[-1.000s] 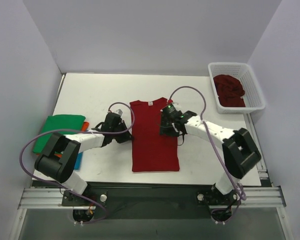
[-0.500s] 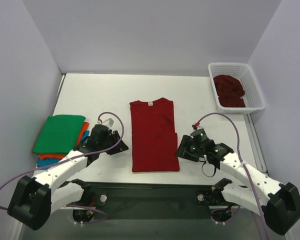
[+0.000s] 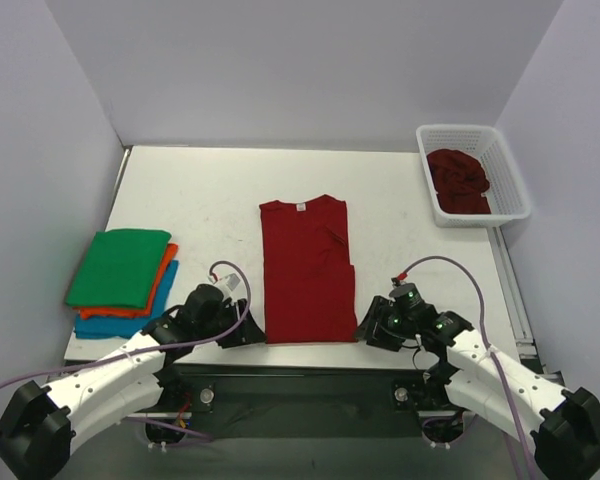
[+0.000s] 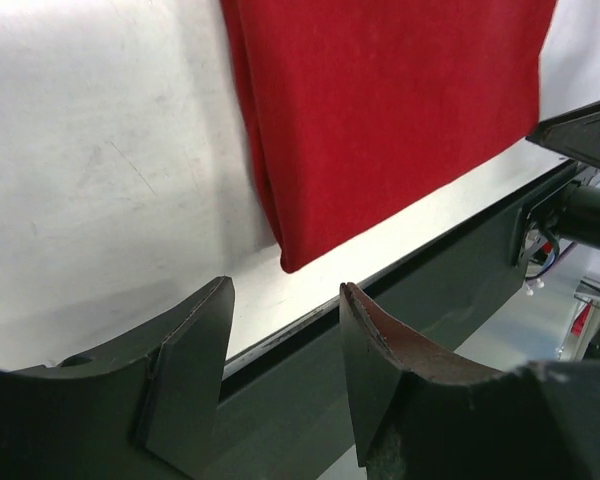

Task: Fold and stack the t-shirts
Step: Grab one side of the 2/3 rectangular tshirt with both arms

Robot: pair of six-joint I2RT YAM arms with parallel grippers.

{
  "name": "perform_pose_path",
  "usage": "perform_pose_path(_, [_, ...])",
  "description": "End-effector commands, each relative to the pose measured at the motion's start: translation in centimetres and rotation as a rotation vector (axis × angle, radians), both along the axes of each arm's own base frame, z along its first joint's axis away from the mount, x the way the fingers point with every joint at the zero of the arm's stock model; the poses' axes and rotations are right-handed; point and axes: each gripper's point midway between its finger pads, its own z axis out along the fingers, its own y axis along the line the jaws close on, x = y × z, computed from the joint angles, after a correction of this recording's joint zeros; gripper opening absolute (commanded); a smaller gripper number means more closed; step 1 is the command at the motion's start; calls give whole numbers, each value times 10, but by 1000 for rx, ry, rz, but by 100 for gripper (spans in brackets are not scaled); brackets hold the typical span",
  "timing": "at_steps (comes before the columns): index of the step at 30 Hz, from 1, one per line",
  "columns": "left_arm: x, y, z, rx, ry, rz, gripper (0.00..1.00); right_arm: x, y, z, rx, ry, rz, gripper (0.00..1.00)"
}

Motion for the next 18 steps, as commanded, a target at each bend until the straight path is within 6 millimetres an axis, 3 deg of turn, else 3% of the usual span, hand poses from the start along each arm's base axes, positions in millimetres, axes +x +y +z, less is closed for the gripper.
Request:
perform_pose_path(1, [5, -14, 6, -54, -20, 4, 57, 2, 5, -1, 33, 12, -24, 46])
perform_pose_path(10, [4, -27, -8, -36, 6, -1, 57, -1, 7, -16, 70, 32, -57, 40])
perform_pose_path(18, [5, -28, -23, 22, 12, 37, 46, -3, 10, -23, 89, 49, -68, 29])
